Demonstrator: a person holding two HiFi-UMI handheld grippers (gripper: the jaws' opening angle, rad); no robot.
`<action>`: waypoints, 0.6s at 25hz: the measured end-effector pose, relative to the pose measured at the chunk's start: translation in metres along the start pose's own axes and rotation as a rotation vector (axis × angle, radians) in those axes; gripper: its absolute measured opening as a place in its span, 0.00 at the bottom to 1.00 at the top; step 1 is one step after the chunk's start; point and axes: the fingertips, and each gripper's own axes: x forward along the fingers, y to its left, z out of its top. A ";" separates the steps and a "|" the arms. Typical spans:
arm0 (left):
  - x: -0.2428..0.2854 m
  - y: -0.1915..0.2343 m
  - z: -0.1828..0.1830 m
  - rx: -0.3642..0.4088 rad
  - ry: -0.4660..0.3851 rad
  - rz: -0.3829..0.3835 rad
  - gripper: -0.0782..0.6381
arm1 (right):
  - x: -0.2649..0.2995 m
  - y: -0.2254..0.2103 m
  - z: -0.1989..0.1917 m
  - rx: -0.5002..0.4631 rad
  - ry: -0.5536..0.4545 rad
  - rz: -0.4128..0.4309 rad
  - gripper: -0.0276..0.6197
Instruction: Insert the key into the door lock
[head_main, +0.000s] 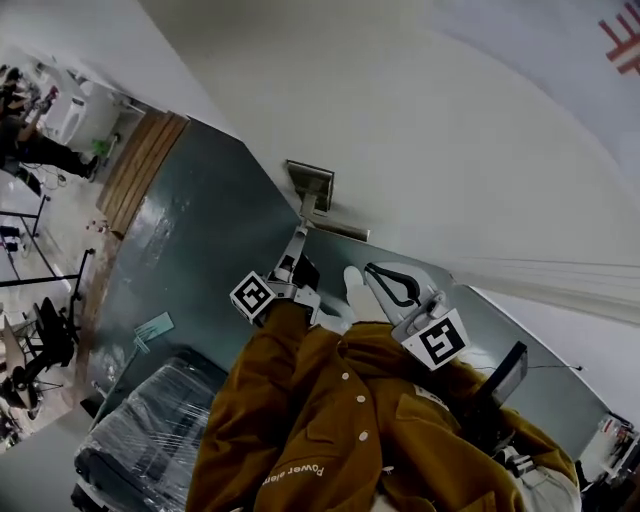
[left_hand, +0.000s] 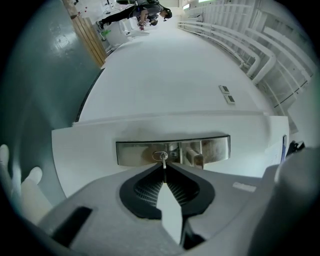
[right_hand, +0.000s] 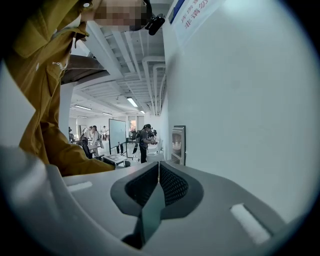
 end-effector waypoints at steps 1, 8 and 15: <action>0.002 0.001 -0.001 0.003 0.007 0.002 0.14 | -0.001 -0.001 0.001 0.001 -0.007 -0.005 0.07; 0.006 0.005 -0.004 -0.020 0.007 -0.013 0.14 | -0.004 -0.004 0.000 0.004 -0.015 -0.016 0.07; 0.005 0.000 -0.004 -0.042 0.008 -0.047 0.14 | -0.006 -0.005 -0.002 0.009 -0.015 -0.021 0.07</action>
